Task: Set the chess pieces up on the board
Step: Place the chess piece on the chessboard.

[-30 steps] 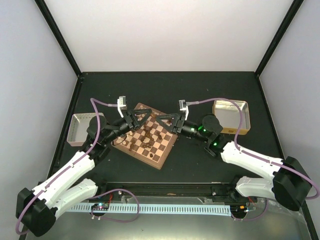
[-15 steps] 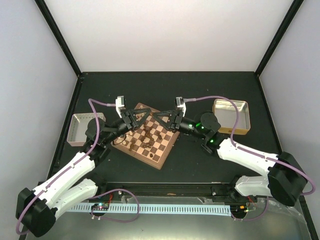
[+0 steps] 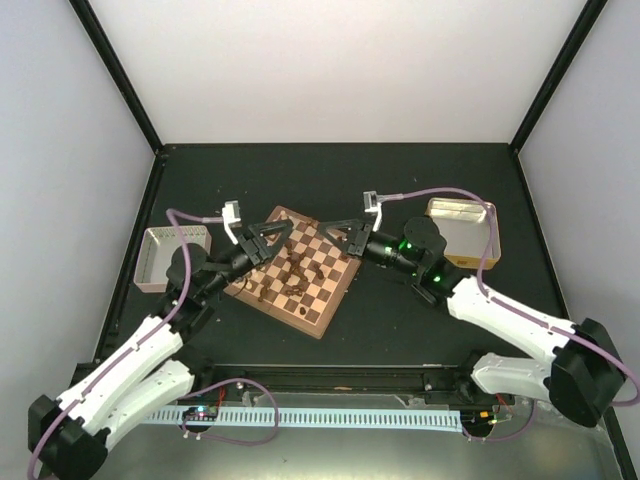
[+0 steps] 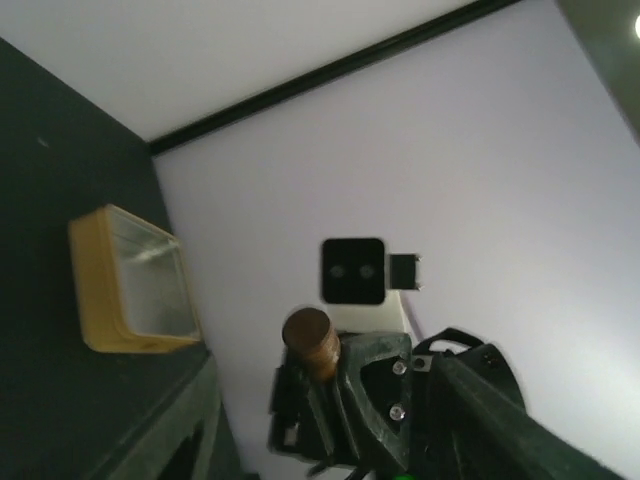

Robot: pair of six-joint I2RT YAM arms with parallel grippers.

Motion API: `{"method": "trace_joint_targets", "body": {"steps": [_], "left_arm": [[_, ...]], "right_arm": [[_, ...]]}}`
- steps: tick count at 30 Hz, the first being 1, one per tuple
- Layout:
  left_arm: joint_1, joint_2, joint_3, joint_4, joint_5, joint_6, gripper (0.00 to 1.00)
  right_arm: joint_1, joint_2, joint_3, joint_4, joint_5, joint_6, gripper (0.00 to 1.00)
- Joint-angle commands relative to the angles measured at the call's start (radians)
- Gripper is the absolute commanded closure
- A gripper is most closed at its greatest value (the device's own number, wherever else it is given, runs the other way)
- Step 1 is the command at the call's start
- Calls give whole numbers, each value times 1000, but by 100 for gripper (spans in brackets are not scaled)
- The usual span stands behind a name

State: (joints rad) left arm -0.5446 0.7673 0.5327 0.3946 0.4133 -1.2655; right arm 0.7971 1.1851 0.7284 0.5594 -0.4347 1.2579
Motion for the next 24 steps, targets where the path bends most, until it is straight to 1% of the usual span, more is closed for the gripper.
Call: {"method": "trace_joint_targets", "body": {"steps": [1, 3, 6, 8, 11, 16, 18, 24], "left_arm": [[4, -103, -13, -265, -191, 137, 34], [4, -150, -12, -376, -276, 207, 27], [5, -208, 2, -547, -416, 323, 19], [5, -239, 11, -631, -482, 395, 14], [6, -270, 21, -702, -549, 497, 10], [6, -293, 34, -739, -570, 648, 8], [7, -296, 38, -742, -570, 701, 8], [7, -298, 39, -746, -570, 783, 7]], "right_arm": [[-78, -54, 65, -382, 34, -267, 99], [-107, -52, 128, -612, 62, -434, 99], [-125, -13, 245, -942, 173, -666, 99], [-131, 31, 318, -1102, 221, -804, 99], [-131, 120, 431, -1292, 256, -930, 99], [-128, 296, 602, -1515, 269, -1043, 99], [-121, 350, 647, -1568, 271, -1072, 99], [-83, 501, 771, -1686, 311, -1144, 99]]}}
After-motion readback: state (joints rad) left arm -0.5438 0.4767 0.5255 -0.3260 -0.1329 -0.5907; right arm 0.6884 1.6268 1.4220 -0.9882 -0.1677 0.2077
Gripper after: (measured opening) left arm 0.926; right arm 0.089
